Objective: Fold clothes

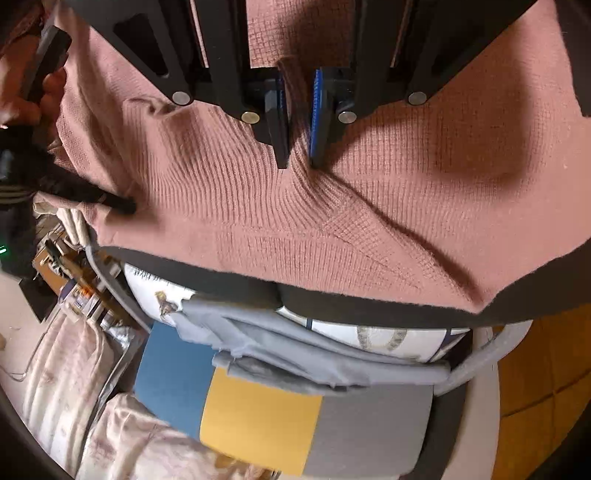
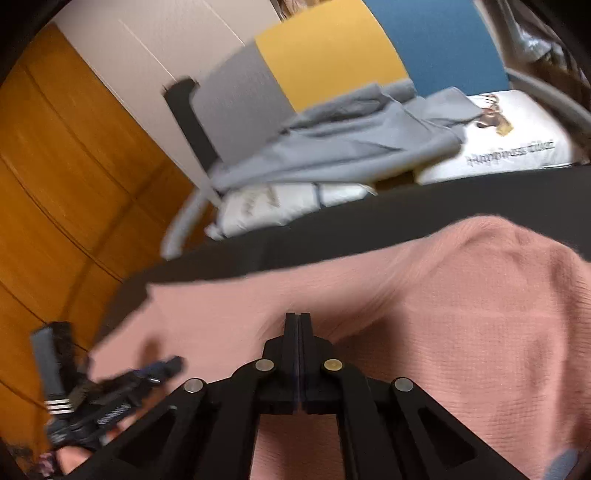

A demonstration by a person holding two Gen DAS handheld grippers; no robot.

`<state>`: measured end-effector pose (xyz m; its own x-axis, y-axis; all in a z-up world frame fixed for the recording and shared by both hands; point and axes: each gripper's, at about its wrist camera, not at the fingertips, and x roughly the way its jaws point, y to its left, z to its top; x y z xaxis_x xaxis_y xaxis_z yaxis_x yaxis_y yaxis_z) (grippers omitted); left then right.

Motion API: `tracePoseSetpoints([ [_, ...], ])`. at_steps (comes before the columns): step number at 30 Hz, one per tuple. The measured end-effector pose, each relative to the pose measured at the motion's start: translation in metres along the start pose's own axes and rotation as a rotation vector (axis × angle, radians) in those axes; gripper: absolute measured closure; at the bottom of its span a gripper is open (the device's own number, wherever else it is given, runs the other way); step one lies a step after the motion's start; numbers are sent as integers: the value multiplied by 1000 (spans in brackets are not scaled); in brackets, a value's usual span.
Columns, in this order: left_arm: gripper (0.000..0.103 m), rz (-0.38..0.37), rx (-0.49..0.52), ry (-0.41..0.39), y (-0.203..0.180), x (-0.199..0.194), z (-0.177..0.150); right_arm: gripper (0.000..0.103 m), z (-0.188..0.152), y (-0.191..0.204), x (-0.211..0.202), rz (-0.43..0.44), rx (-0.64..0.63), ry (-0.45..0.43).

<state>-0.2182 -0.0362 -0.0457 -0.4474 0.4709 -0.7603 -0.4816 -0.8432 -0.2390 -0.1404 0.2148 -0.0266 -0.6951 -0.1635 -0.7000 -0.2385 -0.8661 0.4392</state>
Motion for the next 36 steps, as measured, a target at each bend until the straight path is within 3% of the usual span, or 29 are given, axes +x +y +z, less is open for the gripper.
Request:
tracePoseSetpoints([
  [2, 91, -9, -1, -27, 2, -1, -3, 103, -11, -8, 12, -7, 27, 38],
  [5, 89, -95, -101, -34, 20, 0, -2, 101, -17, -21, 10, 108, 130, 16],
  [6, 89, -122, -134, -37, 25, 0, -2, 97, -17, -26, 9, 148, 171, 19],
  [7, 89, -143, -166, -40, 30, 0, -3, 82, -18, -31, 9, 178, 214, 25],
  [8, 89, -163, -196, -43, 34, 0, -5, 74, -19, -37, 8, 208, 257, 31],
  [10, 88, -183, -231, -54, 37, 0, -8, 67, -20, -44, 7, 246, 348, 34],
  [12, 86, -174, -230, -56, 34, 2, -7, 66, -21, -45, 6, 235, 393, 43],
  [15, 85, -139, -203, -52, 24, 7, 4, 67, -16, -32, 9, 166, 347, 65],
  [17, 85, -114, -180, -52, 19, 11, 15, 100, -3, -23, 19, 115, 292, 73],
  [18, 85, -106, -177, -57, 17, 14, 22, 103, 6, -18, 23, 81, 252, 68],
  [22, 85, -91, -177, -51, 20, 26, 38, 103, 48, -9, 28, -33, 144, -28],
  [24, 85, -131, -200, -60, 30, 26, 29, 101, 56, -17, 23, 7, 207, -40],
  [26, 85, -183, -230, -72, 39, 24, 21, 90, 50, -28, 14, 118, 329, -39],
  [27, 85, -228, -273, -82, 47, 23, 16, 63, 42, -32, 10, 150, 368, -20],
  [28, 85, -260, -322, -90, 55, 22, 12, 43, 32, -37, 6, 163, 402, -5],
  [31, 85, -303, -386, -95, 64, 24, 8, 44, 3, -45, 7, 181, 446, 43],
  [33, 85, -268, -356, -84, 58, 24, 13, 45, 1, -40, 12, 198, 419, 32],
  [34, 85, -248, -339, -78, 54, 23, 16, 52, 4, -35, 15, 194, 394, 21],
  [35, 86, -233, -323, -75, 50, 21, 20, 66, 9, -29, 20, 178, 363, 21],
  [36, 89, -231, -314, -83, 46, 19, 25, 94, 16, -23, 26, 151, 327, 30],
])
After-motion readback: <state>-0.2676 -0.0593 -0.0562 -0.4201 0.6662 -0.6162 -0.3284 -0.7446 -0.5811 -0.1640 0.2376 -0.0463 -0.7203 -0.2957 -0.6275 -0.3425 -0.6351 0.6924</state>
